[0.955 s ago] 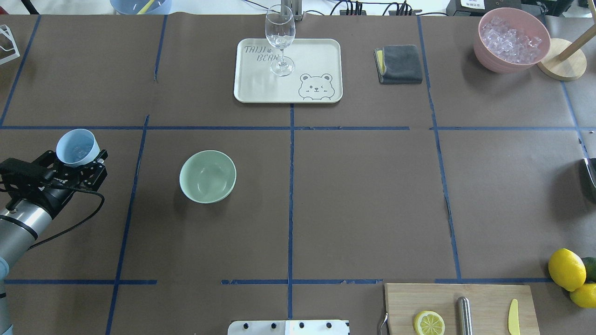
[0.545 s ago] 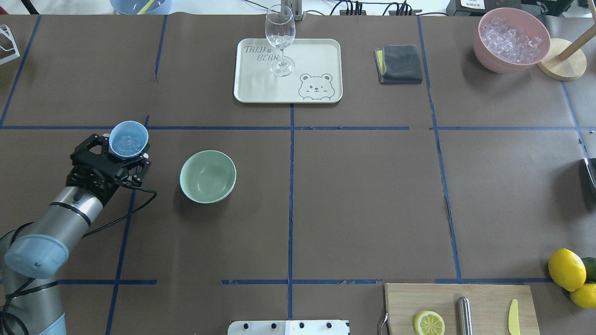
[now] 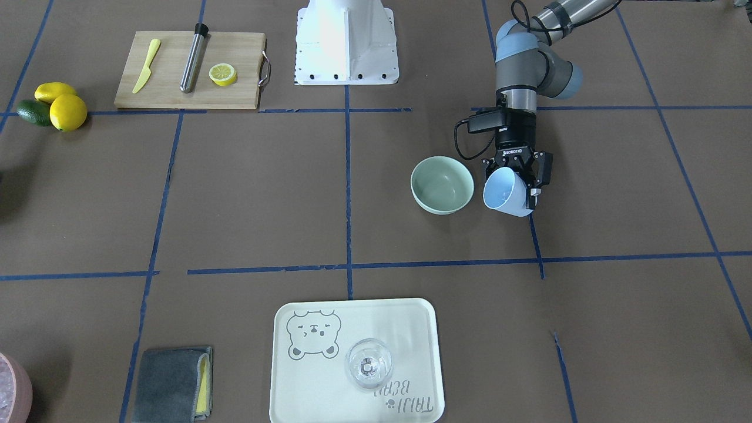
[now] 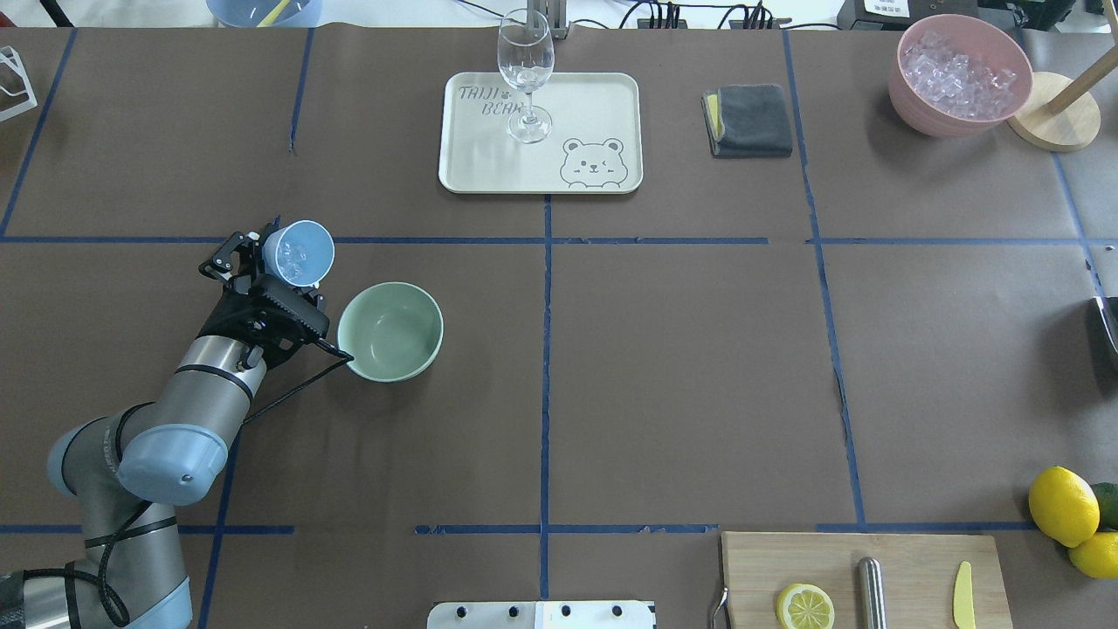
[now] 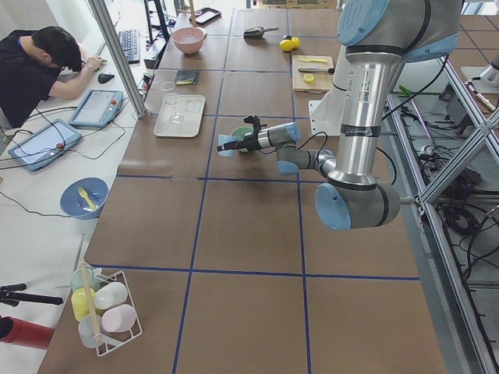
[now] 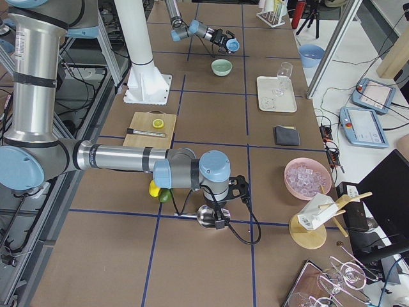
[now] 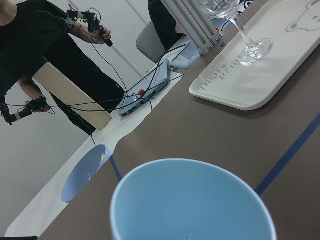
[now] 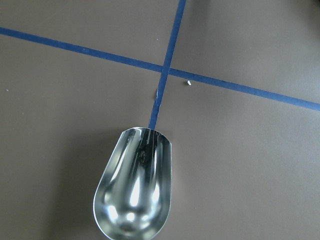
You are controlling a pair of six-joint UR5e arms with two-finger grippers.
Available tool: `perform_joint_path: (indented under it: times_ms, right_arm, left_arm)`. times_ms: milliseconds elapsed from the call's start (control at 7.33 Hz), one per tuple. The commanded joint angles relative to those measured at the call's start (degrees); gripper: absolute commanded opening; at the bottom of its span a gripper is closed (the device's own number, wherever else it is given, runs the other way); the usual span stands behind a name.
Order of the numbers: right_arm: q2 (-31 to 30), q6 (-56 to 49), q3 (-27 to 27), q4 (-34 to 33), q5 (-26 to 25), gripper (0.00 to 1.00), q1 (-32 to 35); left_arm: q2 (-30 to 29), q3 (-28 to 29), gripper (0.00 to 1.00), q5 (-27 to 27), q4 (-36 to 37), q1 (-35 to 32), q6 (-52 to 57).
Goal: Pour ice into bowl
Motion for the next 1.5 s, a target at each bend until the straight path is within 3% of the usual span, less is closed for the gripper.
perform_joint_path:
  times_ms: [0, 545, 1364]
  right_arm:
    - [0.0, 0.0, -0.1, 0.0, 0.0, 1.00, 0.0]
    - [0.0, 0.0, -0.1, 0.0, 0.0, 1.00, 0.3]
    - [-0.2, 0.1, -0.2, 0.0, -0.1, 1.00, 0.3]
  left_arm:
    - [-0.9, 0.4, 0.00, 3.4, 0.6, 1.6, 12.8]
    - [-1.8, 0.3, 0.00, 8.2, 0.6, 3.4, 34.4]
    - [-4.0, 0.5, 0.00, 12.3, 0.6, 7.1, 50.1]
